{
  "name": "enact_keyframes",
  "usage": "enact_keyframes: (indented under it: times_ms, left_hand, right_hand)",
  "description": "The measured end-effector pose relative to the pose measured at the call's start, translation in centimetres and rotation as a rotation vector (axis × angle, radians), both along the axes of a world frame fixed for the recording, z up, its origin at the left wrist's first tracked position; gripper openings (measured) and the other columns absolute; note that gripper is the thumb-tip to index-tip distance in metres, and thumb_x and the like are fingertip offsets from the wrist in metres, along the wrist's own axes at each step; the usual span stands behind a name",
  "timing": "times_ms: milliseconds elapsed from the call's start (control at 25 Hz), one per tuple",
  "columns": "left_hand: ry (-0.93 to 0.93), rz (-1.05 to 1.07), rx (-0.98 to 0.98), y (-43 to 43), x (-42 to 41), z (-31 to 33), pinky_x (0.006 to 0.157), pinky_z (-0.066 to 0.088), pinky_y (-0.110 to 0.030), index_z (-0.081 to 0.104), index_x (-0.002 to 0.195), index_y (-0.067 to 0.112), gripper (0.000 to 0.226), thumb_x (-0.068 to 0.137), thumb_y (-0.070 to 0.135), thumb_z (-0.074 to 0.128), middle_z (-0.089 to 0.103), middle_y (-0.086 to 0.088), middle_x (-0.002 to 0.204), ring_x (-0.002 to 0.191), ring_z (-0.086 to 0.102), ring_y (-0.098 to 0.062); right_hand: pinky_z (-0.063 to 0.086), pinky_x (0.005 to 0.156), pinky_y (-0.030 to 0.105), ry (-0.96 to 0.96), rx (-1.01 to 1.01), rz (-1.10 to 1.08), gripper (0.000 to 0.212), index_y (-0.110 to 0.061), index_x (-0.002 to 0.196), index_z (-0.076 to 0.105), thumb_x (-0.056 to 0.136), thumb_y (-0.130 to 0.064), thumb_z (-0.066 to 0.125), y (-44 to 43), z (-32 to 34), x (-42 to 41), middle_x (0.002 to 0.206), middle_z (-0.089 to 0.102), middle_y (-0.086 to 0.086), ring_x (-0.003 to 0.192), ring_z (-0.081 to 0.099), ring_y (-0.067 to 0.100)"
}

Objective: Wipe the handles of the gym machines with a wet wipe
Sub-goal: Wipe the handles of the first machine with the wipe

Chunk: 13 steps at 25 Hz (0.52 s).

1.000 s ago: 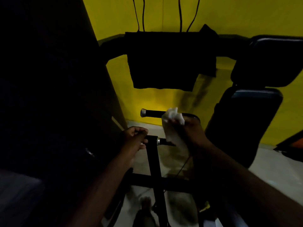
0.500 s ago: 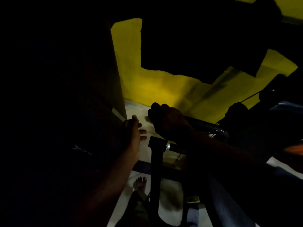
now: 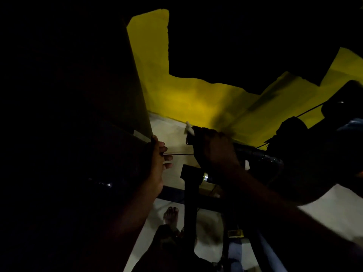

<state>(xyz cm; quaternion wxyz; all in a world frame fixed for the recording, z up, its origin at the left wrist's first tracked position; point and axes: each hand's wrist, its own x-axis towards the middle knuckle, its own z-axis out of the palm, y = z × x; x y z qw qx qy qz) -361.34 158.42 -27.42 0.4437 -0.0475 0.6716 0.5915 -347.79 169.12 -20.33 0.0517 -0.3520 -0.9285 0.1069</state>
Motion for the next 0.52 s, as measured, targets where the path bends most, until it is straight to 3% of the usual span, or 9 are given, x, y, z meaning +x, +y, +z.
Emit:
enact_keyframes:
  times_ms: [80,160,240,320,400,440,520]
  left_hand:
    - [-0.019,-0.014,0.005,0.1,0.4,0.5,0.054,0.052,-0.029,0.065,0.12,0.016,0.041,0.106,0.051,0.047,0.069,-0.014,0.123,0.082,0.069,-0.018]
    - [0.009,-0.053,0.037,0.5,1.3,2.1,0.059,0.055,-0.031,0.064,0.121,0.016,0.047,0.106,0.055,0.043,0.069,-0.01,0.118,0.086,0.07,-0.019]
    - [0.043,-0.088,0.127,1.2,1.8,3.4,0.068,0.058,-0.031,0.065,0.118,0.014,0.044,0.107,0.051,0.043,0.071,-0.007,0.114,0.092,0.072,-0.02]
    - [0.06,-0.112,0.228,1.8,2.0,4.6,0.079,0.061,-0.032,0.069,0.111,0.014,0.03,0.106,0.038,0.052,0.075,-0.006,0.11,0.1,0.074,-0.021]
    - [0.088,-0.154,0.255,2.3,1.8,5.3,0.088,0.061,-0.032,0.072,0.106,0.014,0.017,0.103,0.027,0.062,0.078,-0.003,0.102,0.103,0.075,-0.02]
    - [0.109,-0.184,0.246,2.5,1.7,5.5,0.089,0.061,-0.031,0.073,0.106,0.014,0.014,0.101,0.024,0.065,0.078,0.0,0.099,0.101,0.075,-0.017]
    - [0.129,-0.252,0.234,2.9,1.7,5.8,0.086,0.061,-0.027,0.072,0.11,0.012,0.013,0.101,0.019,0.065,0.077,0.001,0.095,0.094,0.075,-0.01]
  right_hand:
    - [0.045,0.108,0.048,0.087,0.064,0.09,0.064,-0.006,0.15,0.051,0.094,-0.031,0.031,-1.5,-0.2,1.6,0.144,0.058,0.022,0.134,0.056,0.039]
    - [0.029,0.123,0.049,0.141,0.121,0.246,0.06,-0.002,0.154,0.041,0.101,-0.025,0.027,-2.7,-0.9,3.9,0.16,0.04,0.021,0.15,0.035,0.039]
    - [0.03,0.123,0.051,0.127,0.17,0.412,0.054,-0.002,0.154,0.041,0.11,-0.023,0.019,-1.3,-0.9,5.2,0.162,0.036,0.019,0.152,0.032,0.038]
    - [0.039,0.117,0.052,0.095,0.19,0.506,0.052,-0.003,0.155,0.04,0.11,-0.025,0.03,0.8,-0.8,6.2,0.162,0.037,0.019,0.15,0.037,0.038]
    - [0.047,0.11,0.051,0.086,0.193,0.537,0.051,-0.008,0.158,0.036,0.112,-0.027,0.026,2.1,-0.6,8.1,0.162,0.039,0.017,0.145,0.045,0.037]
    - [0.048,0.109,0.05,0.065,0.19,0.546,0.051,-0.011,0.16,0.032,0.112,-0.027,0.022,2.6,-0.4,9.3,0.164,0.035,0.015,0.146,0.044,0.035]
    - [0.047,0.111,0.049,0.022,0.204,0.558,0.053,-0.014,0.162,0.027,0.111,-0.023,0.032,3.7,0.1,12.0,0.169,0.025,0.012,0.151,0.036,0.033]
